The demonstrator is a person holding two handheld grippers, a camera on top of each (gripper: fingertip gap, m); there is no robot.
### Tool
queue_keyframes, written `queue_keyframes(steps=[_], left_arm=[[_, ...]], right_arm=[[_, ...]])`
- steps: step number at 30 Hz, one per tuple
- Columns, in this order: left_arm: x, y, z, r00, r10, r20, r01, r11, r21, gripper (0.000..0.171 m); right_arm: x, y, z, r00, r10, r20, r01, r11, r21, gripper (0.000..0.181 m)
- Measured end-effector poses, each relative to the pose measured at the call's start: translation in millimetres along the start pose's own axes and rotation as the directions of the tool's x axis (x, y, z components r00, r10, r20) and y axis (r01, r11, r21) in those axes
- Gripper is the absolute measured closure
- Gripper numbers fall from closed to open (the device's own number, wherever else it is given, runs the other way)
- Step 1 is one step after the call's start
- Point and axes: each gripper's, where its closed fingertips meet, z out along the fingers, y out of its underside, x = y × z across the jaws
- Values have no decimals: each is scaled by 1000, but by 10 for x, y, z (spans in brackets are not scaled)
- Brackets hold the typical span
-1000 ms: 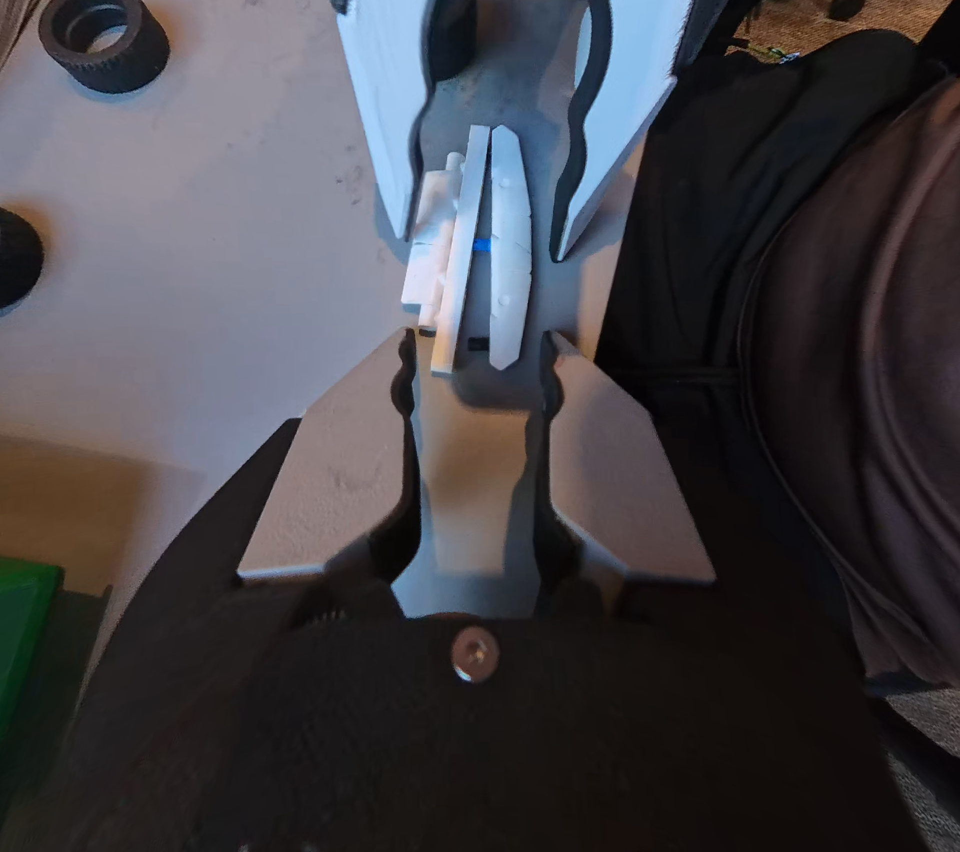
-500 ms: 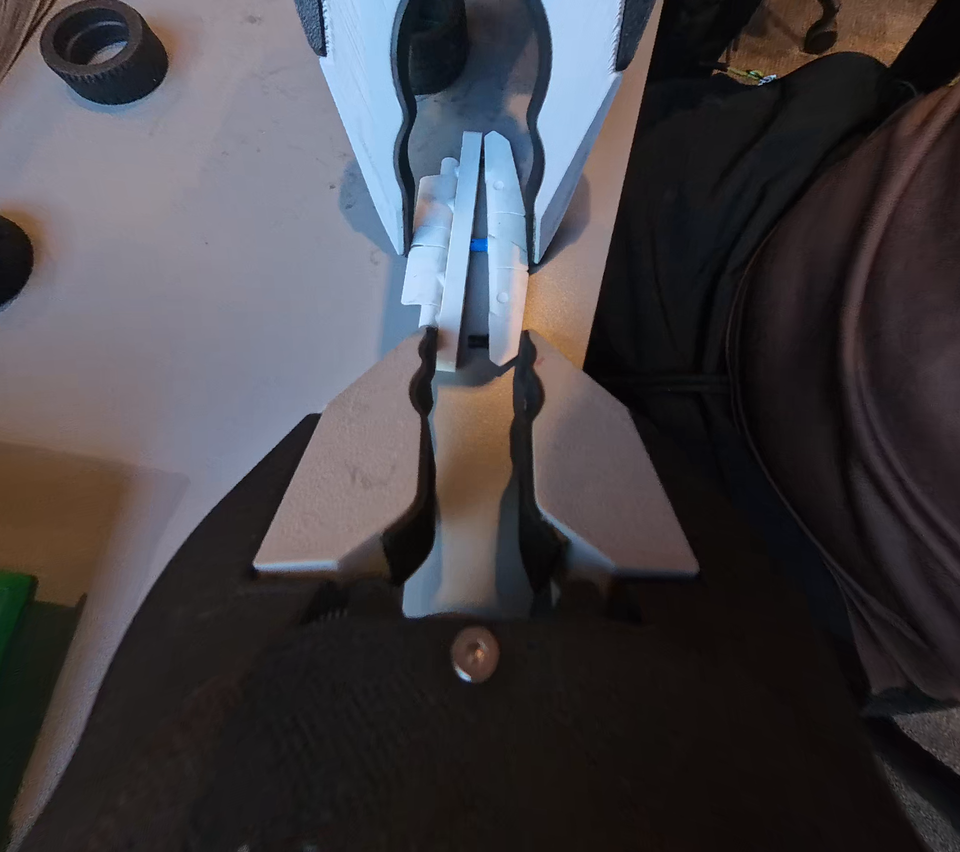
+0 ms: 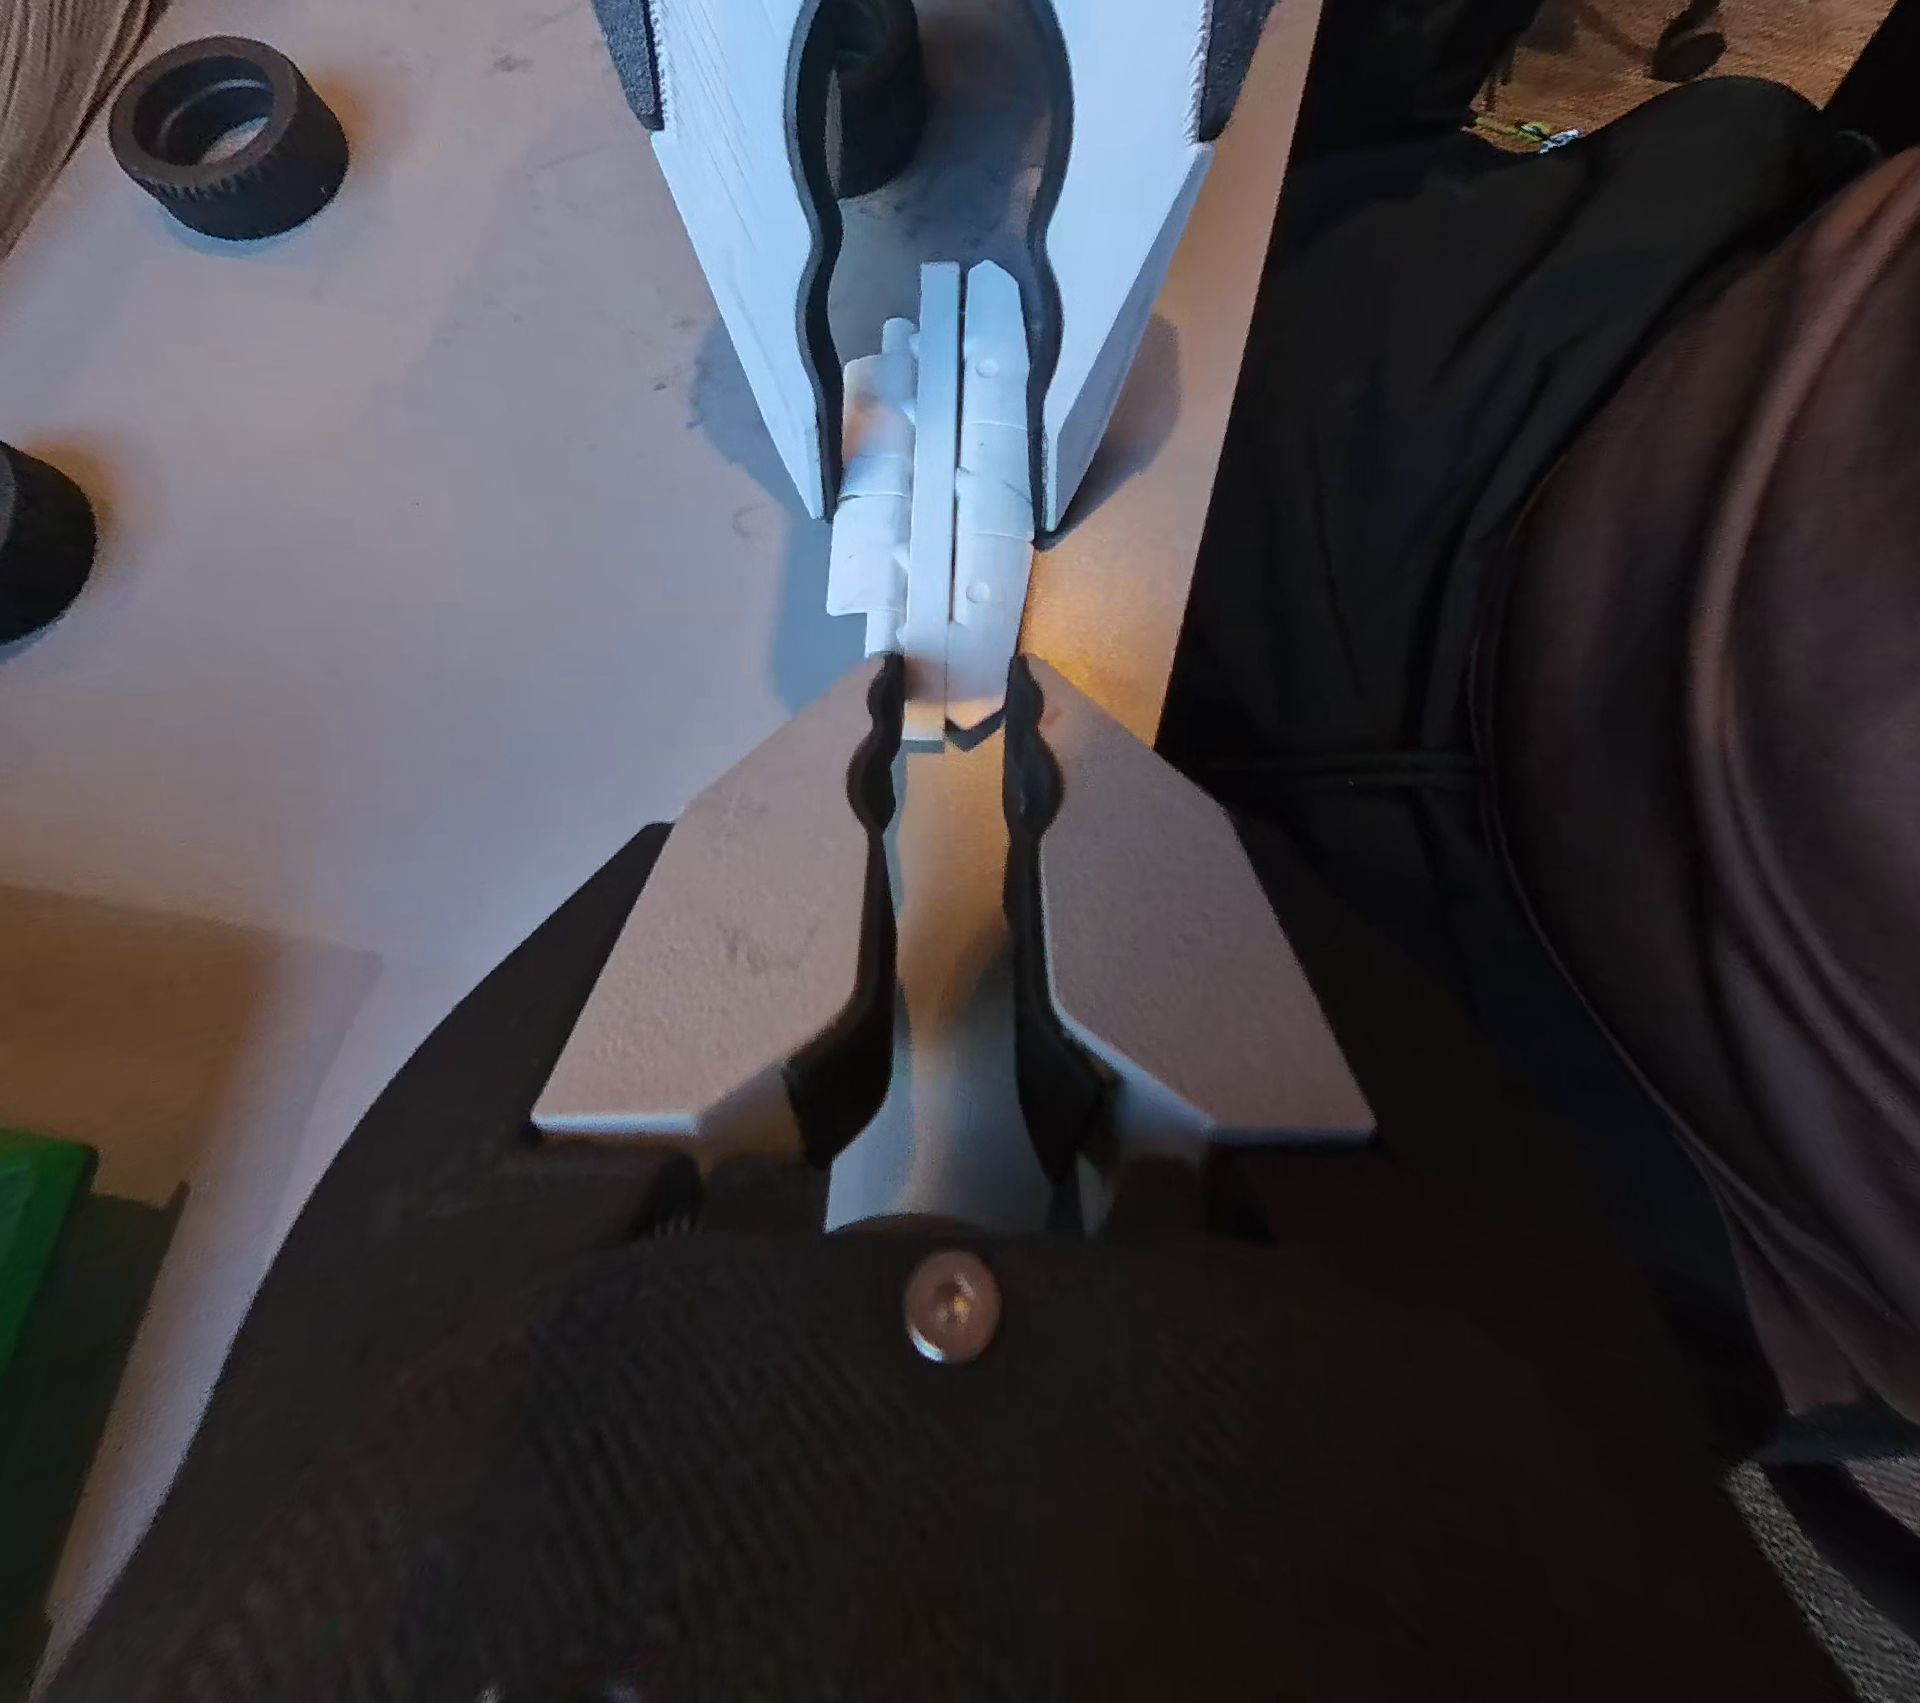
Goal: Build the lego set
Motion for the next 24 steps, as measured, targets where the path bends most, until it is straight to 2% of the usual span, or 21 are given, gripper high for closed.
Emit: queue_keyframes(steps=[7, 11, 14, 17, 19, 22, 24], left_arm=[[-6, -3, 5, 1000, -7, -2, 7, 1000, -1, 155], [-16, -8, 7, 1000, -23, -1, 23, 1000, 4, 155], [-7, -14, 20, 999, -46, -24, 46, 999, 2, 155], [5, -31, 27, 1000, -16, 17, 16, 1000, -2, 155], [44, -27, 18, 1000, 0, 24, 0, 1000, 7, 154], [48, -18, 10, 999, -23, 27, 22, 999, 24, 154], [18, -19, 13, 998, -40, 50, 39, 999, 29, 154]], right_arm=[[-6, -3, -7, 1000, 12, -27, -12, 1000, 24, 141], [-5, -9, -21, 996, -28, -89, 30, 999, 20, 142], [7, 2, -26, 996, 61, -57, -59, 997, 43, 140], [28, 31, -157, 991, 23, -130, -19, 999, 28, 126], [42, 80, -318, 980, -11, -196, 12, 1000, 5, 129], [-3, 203, -429, 980, 21, -198, -27, 999, -31, 128], [-79, 220, -417, 986, 53, -156, -58, 998, -30, 133]])
